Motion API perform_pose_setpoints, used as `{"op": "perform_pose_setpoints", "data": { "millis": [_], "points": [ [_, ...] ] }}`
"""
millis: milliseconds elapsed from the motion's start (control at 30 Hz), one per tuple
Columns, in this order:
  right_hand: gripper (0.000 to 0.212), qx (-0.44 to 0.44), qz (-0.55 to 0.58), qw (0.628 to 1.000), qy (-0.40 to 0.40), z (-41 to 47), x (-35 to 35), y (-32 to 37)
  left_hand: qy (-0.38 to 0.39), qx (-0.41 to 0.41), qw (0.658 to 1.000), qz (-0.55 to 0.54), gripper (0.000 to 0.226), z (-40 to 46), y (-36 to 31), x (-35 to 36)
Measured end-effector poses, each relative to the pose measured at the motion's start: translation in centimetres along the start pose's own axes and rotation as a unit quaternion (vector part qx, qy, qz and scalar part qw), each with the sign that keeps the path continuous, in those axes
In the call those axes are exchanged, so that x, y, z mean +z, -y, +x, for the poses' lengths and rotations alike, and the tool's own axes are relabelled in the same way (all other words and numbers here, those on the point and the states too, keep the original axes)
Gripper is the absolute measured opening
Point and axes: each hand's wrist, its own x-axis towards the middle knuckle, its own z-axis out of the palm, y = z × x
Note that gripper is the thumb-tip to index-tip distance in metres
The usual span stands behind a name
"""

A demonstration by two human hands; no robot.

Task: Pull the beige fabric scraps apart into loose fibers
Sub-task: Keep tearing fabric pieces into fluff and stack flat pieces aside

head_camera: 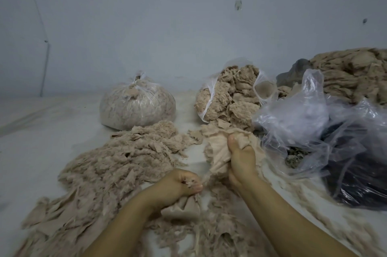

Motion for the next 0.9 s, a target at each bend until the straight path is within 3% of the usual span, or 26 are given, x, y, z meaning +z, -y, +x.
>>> {"op": "perform_pose_setpoints", "data": {
  "millis": [67, 200, 300, 367, 400, 467, 533, 600, 733, 900],
  "points": [
    [0.013, 0.003, 0.011, 1.0, 0.009, 1.3, -0.4, 0.7, 0.013, -0.007, 1.0, 0.004, 0.019, -0.3, -0.1, -0.1],
    [0.013, 0.036, -0.071, 0.995, 0.062, 4.8, -1.5, 2.5, -0.109, -0.02, 0.99, -0.087, 0.024, -0.1, 0.7, -0.6],
    [0.021, -0.026, -0.298, 0.954, -0.013, 6.9, -2.8, 3.0, -0.146, -0.029, 0.983, -0.108, 0.026, 0.5, 0.8, -0.4],
    [0.025, -0.106, -0.343, 0.93, -0.075, 6.1, -3.6, 3.2, -0.159, -0.033, 0.982, -0.094, 0.025, 0.9, 0.9, -0.4],
    [0.022, -0.144, -0.336, 0.928, -0.072, 4.8, -3.7, 3.2, -0.167, -0.034, 0.98, -0.1, 0.024, 1.1, 0.9, -0.4],
    [0.007, -0.16, -0.328, 0.931, 0.026, 1.2, -3.5, 2.1, -0.175, -0.039, 0.973, -0.147, 0.022, 1.5, 1.0, -0.1],
    [0.023, -0.071, -0.301, 0.932, 0.191, -3.1, -2.8, 0.3, -0.16, -0.032, 0.967, -0.195, 0.019, 1.8, 0.9, 0.5],
    [0.029, 0.029, -0.262, 0.926, 0.271, -5.7, -2.0, -1.6, -0.162, -0.016, 0.968, -0.189, 0.019, 2.0, 0.7, 1.0],
    [0.026, 0.025, -0.237, 0.948, 0.212, -6.6, -1.2, -3.0, -0.334, -0.036, 0.936, -0.102, 0.023, 2.6, 1.3, 0.4],
    [0.022, 0.025, -0.17, 0.969, 0.18, -7.0, -0.8, -2.5, -0.423, -0.085, 0.899, -0.072, 0.03, 2.5, 2.2, 0.0]
  ]
}}
